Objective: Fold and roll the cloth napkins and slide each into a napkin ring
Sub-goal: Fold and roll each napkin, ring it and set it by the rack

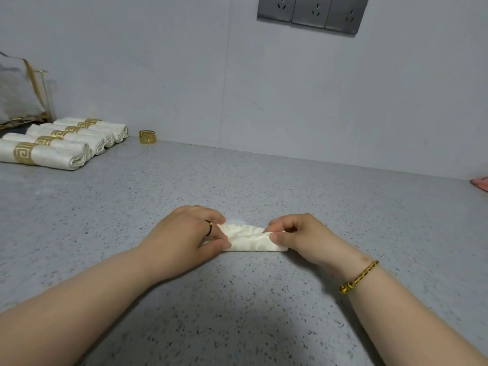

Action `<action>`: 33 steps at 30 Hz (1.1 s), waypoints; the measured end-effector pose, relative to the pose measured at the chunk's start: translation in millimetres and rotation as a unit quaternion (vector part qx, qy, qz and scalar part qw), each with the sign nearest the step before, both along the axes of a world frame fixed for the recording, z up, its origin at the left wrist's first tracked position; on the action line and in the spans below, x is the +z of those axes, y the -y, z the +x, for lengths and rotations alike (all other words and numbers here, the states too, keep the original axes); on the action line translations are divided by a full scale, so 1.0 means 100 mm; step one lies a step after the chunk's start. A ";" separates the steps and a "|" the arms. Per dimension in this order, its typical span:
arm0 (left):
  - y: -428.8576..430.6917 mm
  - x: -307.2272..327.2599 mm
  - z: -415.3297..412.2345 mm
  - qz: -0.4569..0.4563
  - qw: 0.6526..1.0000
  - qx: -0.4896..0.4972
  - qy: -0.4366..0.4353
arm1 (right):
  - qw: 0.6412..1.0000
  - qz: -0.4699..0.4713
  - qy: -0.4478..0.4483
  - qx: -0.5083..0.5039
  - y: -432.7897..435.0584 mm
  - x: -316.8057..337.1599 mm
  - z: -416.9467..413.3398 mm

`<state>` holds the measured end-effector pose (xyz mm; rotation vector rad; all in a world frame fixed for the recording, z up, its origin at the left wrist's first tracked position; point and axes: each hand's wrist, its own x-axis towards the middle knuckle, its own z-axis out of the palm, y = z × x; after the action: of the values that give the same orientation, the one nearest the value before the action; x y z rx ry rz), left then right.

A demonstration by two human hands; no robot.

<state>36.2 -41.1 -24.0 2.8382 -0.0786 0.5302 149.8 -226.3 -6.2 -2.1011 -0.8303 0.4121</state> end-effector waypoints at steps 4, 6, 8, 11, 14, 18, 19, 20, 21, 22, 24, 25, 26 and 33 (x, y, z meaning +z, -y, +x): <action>0.09 0.09 0.03 0.027 0.999 0.026 -0.038 | 1.000 0.017 -0.006 -0.010 -0.01 0.00 -0.01; 0.20 0.13 0.09 0.088 0.994 0.036 -0.051 | 1.000 0.022 0.002 -0.014 -0.02 -0.01 -0.02; 0.36 0.14 0.19 0.077 0.993 0.043 -0.076 | 1.000 0.029 0.008 -0.008 -0.02 -0.02 -0.03; 0.54 0.20 0.34 -0.033 0.992 0.029 -0.119 | 0.998 0.051 0.023 -0.004 -0.03 -0.05 0.00; 0.54 0.21 0.47 -0.069 0.988 0.037 -0.134 | 0.997 0.060 0.040 -0.004 -0.02 -0.08 0.02; 0.54 0.23 0.52 -0.101 0.986 0.059 -0.121 | 0.995 0.079 0.064 0.004 -0.01 -0.11 0.02; 0.56 0.23 0.52 -0.090 0.987 0.062 -0.115 | 0.994 0.089 0.065 0.006 0.00 -0.13 0.01; 0.56 0.23 0.52 -0.079 0.989 0.063 -0.110 | 0.993 0.099 0.064 0.008 0.01 -0.14 0.00; 0.55 0.22 0.51 -0.074 0.990 0.063 -0.107 | 0.992 0.107 0.064 0.010 0.01 -0.15 0.00; 0.53 0.22 0.49 -0.068 0.990 0.064 -0.103 | 0.991 0.114 0.067 0.011 0.01 -0.15 -0.01; 0.44 0.20 0.41 -0.060 0.990 0.075 -0.099 | 0.989 0.119 0.084 0.003 0.03 -0.16 0.00; 0.38 0.20 0.36 -0.061 0.990 0.086 -0.096 | 0.988 0.115 0.100 -0.004 0.04 -0.16 0.00; 0.30 0.19 0.30 -0.062 0.989 0.101 -0.091 | 0.987 0.109 0.115 -0.011 0.04 -0.16 0.02; -0.64 0.16 -0.16 -0.021 0.973 0.219 -0.065 | 0.986 -0.005 0.167 -0.007 -0.20 -0.09 0.02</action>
<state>20.2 22.7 -7.6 2.8413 0.5873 0.4180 152.0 -206.3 -14.7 -2.2166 -1.0052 0.0532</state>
